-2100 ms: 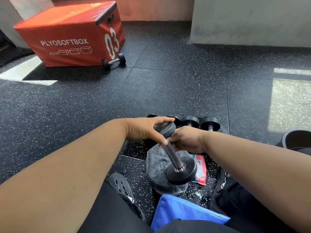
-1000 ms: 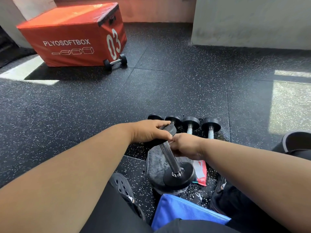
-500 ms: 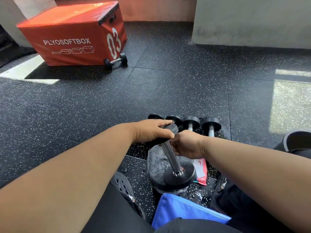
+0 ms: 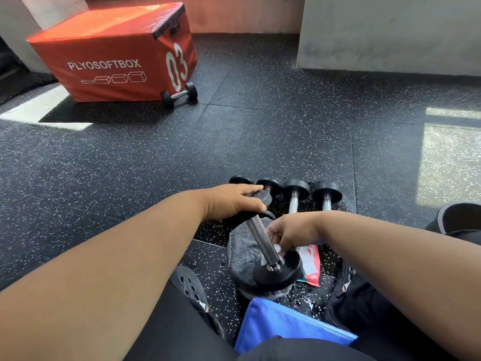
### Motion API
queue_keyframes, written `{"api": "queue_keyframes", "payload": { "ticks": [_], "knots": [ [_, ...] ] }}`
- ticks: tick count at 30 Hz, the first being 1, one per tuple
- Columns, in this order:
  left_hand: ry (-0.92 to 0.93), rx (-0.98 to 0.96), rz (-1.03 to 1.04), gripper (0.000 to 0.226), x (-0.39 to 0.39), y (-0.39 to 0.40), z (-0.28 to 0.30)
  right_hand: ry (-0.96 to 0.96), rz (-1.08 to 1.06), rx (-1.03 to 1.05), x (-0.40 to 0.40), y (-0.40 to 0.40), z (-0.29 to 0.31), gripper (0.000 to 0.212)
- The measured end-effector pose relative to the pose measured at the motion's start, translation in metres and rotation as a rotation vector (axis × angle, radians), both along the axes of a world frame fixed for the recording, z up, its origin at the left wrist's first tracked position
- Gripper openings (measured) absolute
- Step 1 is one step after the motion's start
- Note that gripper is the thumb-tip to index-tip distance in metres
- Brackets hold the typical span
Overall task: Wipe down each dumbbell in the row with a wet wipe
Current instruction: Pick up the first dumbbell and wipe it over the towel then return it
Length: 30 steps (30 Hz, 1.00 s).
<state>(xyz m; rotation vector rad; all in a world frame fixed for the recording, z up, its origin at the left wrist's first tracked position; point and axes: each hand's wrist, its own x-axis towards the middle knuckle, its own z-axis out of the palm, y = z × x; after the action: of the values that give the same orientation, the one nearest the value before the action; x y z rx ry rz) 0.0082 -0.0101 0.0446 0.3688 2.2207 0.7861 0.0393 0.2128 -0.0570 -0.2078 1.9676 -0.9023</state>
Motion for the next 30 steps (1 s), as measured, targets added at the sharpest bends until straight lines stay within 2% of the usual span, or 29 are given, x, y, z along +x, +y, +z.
{"api": "queue_keyframes", "payload": {
  "ticks": [4, 10, 16, 18, 21, 27, 30],
  "knots": [
    [0.024, -0.014, -0.014, 0.097, 0.001, 0.003, 0.002, 0.042, -0.011, -0.020, -0.002, 0.001, 0.001, 0.041],
    [0.020, -0.005, 0.011, 0.102, -0.001, 0.004, -0.001, -0.142, -0.434, -0.381, -0.001, -0.005, -0.001, 0.035],
    [0.032, -0.010, -0.006, 0.104, -0.002, 0.006, -0.006, -0.315, -0.703, -0.700, -0.003, -0.017, 0.010, 0.034],
    [0.032, -0.008, -0.006, 0.105, -0.003, 0.008, -0.009, -0.341, -0.801, -0.771, -0.006, -0.019, 0.011, 0.027],
    [0.033, -0.003, -0.015, 0.107, -0.003, 0.010, -0.010, -0.332, -0.845, -0.741, -0.003, -0.023, 0.005, 0.024],
    [0.025, 0.002, 0.002, 0.097, -0.003, 0.007, -0.013, -0.339, -0.730, -0.523, 0.009, -0.025, 0.006, 0.031],
    [0.026, 0.011, 0.005, 0.097, -0.004, 0.008, -0.014, -0.320, -0.745, -0.591, 0.013, -0.029, 0.015, 0.039]
  ]
}}
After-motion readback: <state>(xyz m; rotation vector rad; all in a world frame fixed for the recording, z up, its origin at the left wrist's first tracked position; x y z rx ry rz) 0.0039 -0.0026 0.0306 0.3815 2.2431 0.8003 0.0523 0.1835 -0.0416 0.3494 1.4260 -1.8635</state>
